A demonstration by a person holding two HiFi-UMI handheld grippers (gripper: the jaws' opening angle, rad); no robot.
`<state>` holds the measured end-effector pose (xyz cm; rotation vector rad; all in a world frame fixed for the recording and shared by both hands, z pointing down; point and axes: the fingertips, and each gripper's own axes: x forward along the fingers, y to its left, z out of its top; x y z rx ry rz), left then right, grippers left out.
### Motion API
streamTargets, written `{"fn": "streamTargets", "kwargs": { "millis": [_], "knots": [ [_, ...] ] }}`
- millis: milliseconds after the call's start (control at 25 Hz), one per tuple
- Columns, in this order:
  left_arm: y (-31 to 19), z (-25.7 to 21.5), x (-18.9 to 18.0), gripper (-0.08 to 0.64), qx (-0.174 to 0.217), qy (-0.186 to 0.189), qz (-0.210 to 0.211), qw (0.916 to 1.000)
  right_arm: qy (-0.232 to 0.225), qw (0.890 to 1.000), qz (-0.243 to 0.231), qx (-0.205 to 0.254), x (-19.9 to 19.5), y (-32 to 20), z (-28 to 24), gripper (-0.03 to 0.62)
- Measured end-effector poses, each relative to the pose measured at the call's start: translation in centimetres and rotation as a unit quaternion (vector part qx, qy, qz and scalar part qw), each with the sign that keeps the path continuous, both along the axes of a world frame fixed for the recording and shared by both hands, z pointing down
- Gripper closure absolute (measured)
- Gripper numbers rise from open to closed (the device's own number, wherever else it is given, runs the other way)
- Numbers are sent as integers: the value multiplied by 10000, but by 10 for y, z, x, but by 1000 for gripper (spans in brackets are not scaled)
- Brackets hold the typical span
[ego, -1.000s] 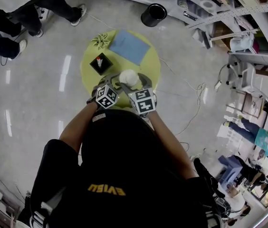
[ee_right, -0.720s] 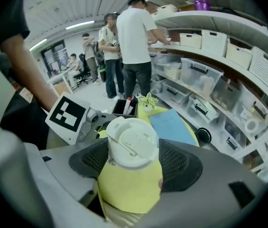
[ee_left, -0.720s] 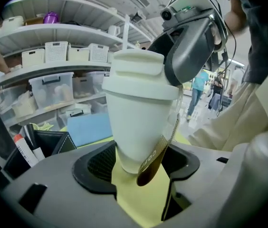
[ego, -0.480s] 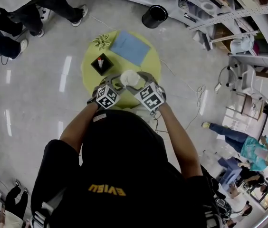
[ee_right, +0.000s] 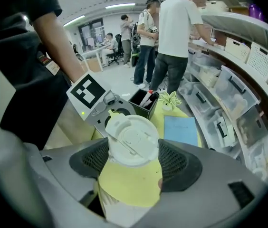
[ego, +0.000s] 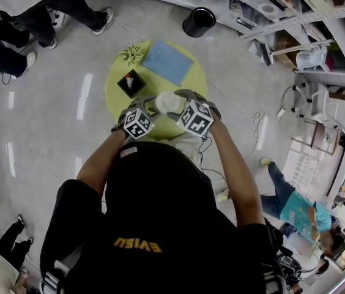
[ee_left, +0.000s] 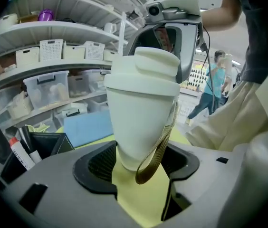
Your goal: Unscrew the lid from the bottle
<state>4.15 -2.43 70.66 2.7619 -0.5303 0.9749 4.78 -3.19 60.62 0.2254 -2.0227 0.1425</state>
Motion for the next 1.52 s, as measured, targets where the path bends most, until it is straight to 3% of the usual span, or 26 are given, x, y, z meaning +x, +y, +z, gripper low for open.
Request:
{"fn": "streamTargets", "kwargs": {
  "millis": [160,320,600,760,1080,1320,1520],
  "knots": [
    [0,3,-1,270,13,-57,-30,10000,-45,9999,98,1,0,-1,2,264],
    [6,7,-8,267,-41,-156,0,9999,-448,9943,964,-26,3,-5,0,224],
    [3,9,-43,267,-133,-172,-299,9993,-1045,9598,2599,-172,6,1,-4,187],
    [5,-2,-40,265,-165,6,-121,9998,-1246,9371,3239,-369,3,5,-2,178],
    [-4,-25,-28,262,-36,315,-186,9993,-927,9312,3524,-102,2,-8,3,178],
    [-1,-18,-3,262,-100,283,233,9993,-930,9374,3354,-150,2,-8,1,206],
    [-3,-13,2,273,-85,317,342,9989,-1011,9425,3178,-223,5,-11,3,209]
  ]
}}
